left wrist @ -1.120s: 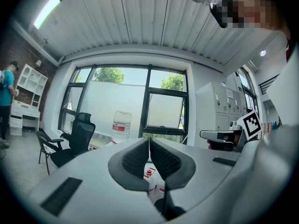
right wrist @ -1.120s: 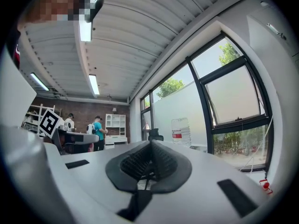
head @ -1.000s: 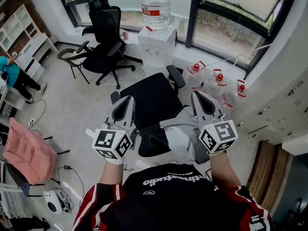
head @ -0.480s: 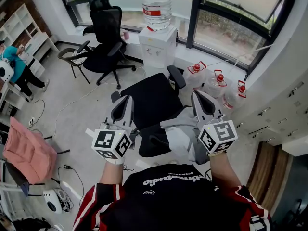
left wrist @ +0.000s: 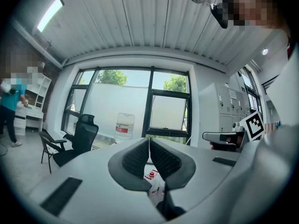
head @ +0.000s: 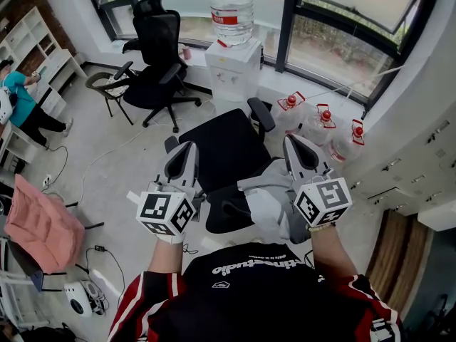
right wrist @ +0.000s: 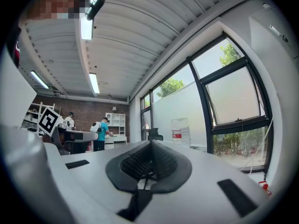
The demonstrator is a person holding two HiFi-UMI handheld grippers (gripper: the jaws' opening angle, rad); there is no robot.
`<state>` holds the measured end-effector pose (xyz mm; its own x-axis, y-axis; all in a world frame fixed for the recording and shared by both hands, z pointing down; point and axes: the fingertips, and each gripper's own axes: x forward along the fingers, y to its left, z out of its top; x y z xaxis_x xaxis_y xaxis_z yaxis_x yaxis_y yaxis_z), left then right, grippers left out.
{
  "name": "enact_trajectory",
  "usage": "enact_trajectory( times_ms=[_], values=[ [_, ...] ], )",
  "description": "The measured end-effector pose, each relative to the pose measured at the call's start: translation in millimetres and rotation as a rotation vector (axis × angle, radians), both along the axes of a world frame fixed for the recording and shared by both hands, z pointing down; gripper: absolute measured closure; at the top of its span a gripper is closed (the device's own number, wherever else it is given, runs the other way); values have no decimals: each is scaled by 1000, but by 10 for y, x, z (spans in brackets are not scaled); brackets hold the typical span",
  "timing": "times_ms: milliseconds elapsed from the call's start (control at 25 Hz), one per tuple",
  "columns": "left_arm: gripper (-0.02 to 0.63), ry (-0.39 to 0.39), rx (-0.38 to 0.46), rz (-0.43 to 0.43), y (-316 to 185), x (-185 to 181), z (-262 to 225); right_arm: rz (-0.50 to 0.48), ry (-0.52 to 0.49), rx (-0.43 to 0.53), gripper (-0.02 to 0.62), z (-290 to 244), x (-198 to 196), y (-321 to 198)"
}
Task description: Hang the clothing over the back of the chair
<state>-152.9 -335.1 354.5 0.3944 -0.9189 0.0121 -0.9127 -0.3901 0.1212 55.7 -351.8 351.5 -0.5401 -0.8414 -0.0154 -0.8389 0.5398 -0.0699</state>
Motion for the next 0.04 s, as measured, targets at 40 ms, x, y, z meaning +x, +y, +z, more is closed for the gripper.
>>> enact_trajectory(
  times_ms=[40],
  values=[
    [580,0,0,0,-4,8,3,0,-1,-1,583,6,7,-3]
  ],
)
